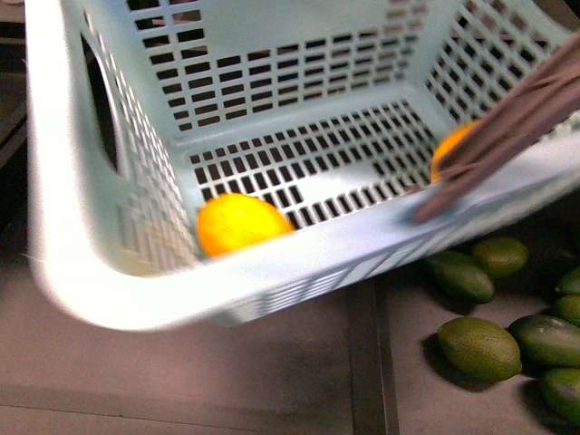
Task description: Pick lemon and mango into basket
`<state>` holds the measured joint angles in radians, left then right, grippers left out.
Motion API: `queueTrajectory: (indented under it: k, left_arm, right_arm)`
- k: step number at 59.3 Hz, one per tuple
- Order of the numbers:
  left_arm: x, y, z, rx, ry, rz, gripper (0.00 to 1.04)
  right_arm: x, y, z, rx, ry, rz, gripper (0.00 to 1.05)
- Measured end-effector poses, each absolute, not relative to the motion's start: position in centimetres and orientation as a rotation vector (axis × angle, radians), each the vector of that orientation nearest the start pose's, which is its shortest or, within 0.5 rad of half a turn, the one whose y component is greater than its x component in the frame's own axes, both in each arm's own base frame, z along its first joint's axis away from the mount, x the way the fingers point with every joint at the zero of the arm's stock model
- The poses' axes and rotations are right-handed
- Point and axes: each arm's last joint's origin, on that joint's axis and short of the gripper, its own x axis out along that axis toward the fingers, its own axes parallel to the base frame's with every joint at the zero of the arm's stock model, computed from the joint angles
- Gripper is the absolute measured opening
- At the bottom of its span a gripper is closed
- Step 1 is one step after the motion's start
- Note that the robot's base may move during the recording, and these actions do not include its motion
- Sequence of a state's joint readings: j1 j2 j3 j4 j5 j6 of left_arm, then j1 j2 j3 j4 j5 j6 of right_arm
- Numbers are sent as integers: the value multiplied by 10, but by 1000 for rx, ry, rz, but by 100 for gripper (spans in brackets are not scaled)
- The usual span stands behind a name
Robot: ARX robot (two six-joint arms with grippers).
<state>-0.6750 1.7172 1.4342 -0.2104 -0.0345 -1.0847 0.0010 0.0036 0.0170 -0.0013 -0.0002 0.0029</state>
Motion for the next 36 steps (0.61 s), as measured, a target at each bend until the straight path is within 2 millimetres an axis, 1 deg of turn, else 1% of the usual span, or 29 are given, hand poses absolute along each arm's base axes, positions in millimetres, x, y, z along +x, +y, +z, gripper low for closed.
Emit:
queueTrajectory:
  k: [1, 2, 4, 5, 13, 21, 29, 36]
  left_arm:
    - [312, -251, 306, -920, 684, -212, 5]
    - [315, -252, 305, -954, 647, -159, 5]
    - [324, -252, 305, -1025, 578, -65, 5]
    - [330, -251, 305, -1043, 561, -47, 5]
    - [361, -238, 305, -1083, 509, 12, 5]
    - [384, -225, 297, -1092, 514, 58, 5]
    - [418, -217, 277, -1114, 539, 117, 5]
    - [446, -206, 256, -1183, 544, 184, 5]
  right_arm:
    - [97, 0, 169, 2, -12, 4, 96]
    - [97, 0, 169, 3, -12, 5, 96]
    - [97, 0, 169, 3, -12, 1, 96]
    - [97, 0, 169, 3, -12, 1, 96]
    - [97, 0, 169, 3, -12, 0, 96]
    - [97, 0, 169, 3, -12, 1, 96]
    - [97, 0, 169, 3, -12, 0, 96]
    - [97, 0, 169, 3, -12, 0, 96]
